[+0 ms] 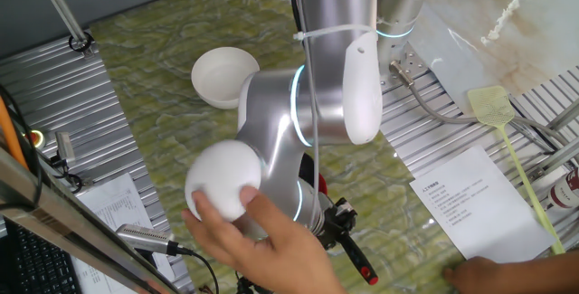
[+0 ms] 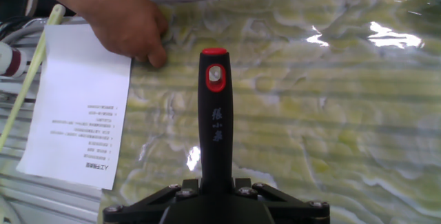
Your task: Scoop water with a large spoon from one bowl to another
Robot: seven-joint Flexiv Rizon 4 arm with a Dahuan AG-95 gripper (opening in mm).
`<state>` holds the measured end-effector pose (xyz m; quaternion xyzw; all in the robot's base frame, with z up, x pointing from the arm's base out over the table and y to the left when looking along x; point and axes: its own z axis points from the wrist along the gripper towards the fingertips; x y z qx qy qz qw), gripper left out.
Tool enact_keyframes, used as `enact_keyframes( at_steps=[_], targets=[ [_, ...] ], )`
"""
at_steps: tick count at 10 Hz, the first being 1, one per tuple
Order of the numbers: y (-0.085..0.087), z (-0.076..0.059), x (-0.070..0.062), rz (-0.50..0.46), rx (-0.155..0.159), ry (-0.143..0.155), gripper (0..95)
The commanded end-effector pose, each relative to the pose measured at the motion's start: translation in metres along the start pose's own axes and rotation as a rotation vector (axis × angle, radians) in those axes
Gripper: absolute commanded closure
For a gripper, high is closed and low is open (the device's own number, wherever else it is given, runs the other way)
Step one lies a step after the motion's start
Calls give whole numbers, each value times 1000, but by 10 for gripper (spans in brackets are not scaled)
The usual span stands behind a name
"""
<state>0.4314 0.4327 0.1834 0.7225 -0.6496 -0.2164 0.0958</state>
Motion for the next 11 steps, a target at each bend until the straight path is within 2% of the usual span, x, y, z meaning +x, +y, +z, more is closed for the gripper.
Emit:
enact_keyframes(
  at_steps=[1, 6, 11],
  targets=[
    [0, 2, 0, -3, -10, 4, 950],
    [0, 2, 0, -10, -43, 16, 950],
    [0, 2, 0, -17, -56, 32, 950]
  ],
)
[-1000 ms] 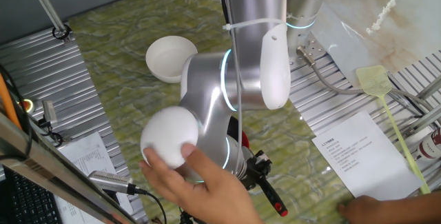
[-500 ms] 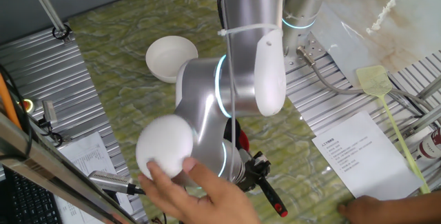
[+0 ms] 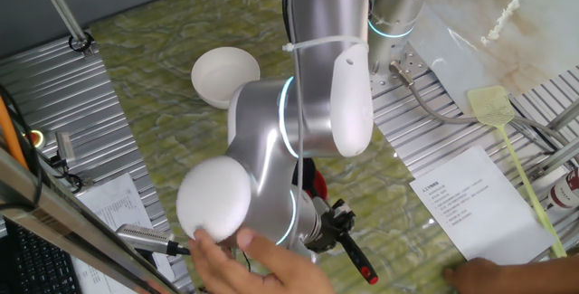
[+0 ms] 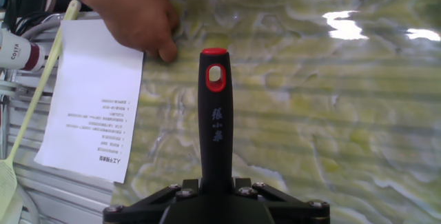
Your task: Scoop water with a large spoon from one bowl to another
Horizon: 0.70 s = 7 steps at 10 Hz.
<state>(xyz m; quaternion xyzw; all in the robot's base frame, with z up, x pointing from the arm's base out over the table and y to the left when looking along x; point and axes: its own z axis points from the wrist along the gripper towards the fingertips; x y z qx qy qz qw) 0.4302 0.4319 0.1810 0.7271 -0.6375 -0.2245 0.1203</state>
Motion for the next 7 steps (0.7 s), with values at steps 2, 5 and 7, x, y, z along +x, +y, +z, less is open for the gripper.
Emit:
enact_keyframes(
  at_steps=[2, 5, 7],
  targets=[
    [0, 0, -1, -14, -9, 19, 950],
    [0, 0, -1, -32, -8, 31, 950],
    [0, 0, 0, -48, -7, 49, 950]
  ],
)
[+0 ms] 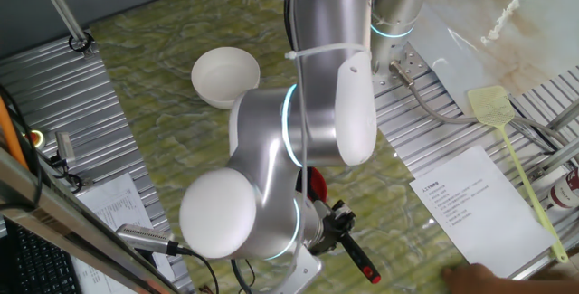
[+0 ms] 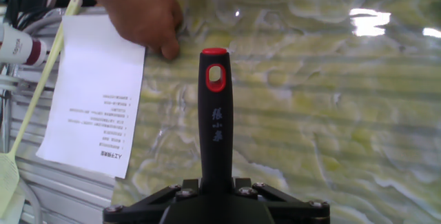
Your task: Scoop water with a large spoon from one bowl to another
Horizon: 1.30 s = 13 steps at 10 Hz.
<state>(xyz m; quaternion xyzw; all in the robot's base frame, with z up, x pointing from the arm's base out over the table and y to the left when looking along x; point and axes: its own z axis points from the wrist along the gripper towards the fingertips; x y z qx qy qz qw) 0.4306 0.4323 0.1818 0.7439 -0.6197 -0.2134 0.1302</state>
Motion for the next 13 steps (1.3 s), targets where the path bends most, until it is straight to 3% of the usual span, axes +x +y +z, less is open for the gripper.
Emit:
enact_keyframes(
  at_steps=[1, 11, 13],
  targets=[
    [0, 1, 1, -8, -2, 4, 950],
    [1, 1, 1, -39, 0, -4, 950],
    [1, 1, 1, -24, 25, -15, 950]
  ],
)
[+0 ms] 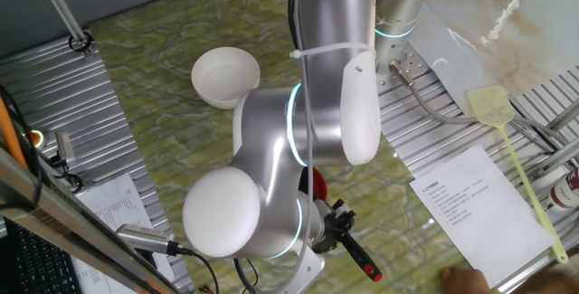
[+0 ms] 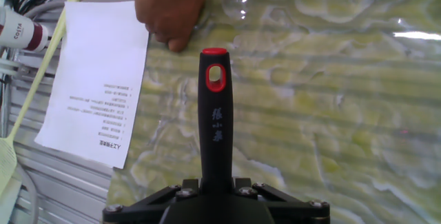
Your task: Scoop water with a large spoon from one bowl to another
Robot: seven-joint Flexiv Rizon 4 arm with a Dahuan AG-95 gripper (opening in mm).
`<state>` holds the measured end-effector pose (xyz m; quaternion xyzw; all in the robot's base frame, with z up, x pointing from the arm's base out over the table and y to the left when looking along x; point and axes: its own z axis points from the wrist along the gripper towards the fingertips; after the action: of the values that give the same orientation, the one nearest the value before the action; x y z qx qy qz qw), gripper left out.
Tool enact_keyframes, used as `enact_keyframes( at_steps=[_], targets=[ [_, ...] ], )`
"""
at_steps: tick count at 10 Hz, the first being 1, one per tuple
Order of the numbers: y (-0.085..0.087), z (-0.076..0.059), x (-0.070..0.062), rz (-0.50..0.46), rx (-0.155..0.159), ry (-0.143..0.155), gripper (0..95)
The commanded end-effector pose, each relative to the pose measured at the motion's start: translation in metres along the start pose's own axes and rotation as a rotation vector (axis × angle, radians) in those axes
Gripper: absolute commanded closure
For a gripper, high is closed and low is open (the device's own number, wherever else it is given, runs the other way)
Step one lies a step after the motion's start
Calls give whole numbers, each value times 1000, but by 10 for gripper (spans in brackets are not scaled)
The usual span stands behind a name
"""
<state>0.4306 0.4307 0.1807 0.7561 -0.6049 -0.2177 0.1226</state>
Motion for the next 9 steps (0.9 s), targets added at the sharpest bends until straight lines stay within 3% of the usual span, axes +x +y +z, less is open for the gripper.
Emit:
enact_keyframes(
  at_steps=[1, 2, 5, 9],
  targets=[
    [1, 1, -1, 5, 28, -9, 950],
    [1, 1, -1, -17, 27, -13, 950],
    [3, 5, -7, -11, 15, 27, 950],
    [4, 4, -9, -40, -9, 31, 950]
  ],
)
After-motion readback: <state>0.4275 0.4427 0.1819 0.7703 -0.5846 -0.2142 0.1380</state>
